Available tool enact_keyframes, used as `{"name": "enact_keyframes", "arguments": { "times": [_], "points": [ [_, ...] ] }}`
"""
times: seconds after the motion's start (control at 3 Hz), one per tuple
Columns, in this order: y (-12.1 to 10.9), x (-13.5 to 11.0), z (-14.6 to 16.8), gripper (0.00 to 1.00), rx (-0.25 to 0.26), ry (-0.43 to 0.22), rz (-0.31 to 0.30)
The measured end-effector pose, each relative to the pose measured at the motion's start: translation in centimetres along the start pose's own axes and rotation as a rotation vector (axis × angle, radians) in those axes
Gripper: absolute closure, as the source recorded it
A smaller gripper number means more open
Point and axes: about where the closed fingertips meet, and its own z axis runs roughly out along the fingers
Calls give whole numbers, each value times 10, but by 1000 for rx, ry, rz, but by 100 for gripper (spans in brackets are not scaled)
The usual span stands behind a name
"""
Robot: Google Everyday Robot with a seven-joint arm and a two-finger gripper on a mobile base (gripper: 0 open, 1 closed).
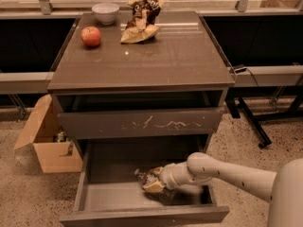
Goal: Pick water bottle from middle drawer and place on counter
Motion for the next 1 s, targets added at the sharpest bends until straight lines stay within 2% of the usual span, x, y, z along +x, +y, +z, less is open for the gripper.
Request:
{"name": "enact_keyframes", "arguments": {
  "times": [0.33,0.67,1.0],
  "points": [
    [-3,-14,-12,100,9,-17,-19],
    [1,-46,-64,100,11,-128,-133],
    [7,-72,-124,100,4,-199,-265]
  ]
}}
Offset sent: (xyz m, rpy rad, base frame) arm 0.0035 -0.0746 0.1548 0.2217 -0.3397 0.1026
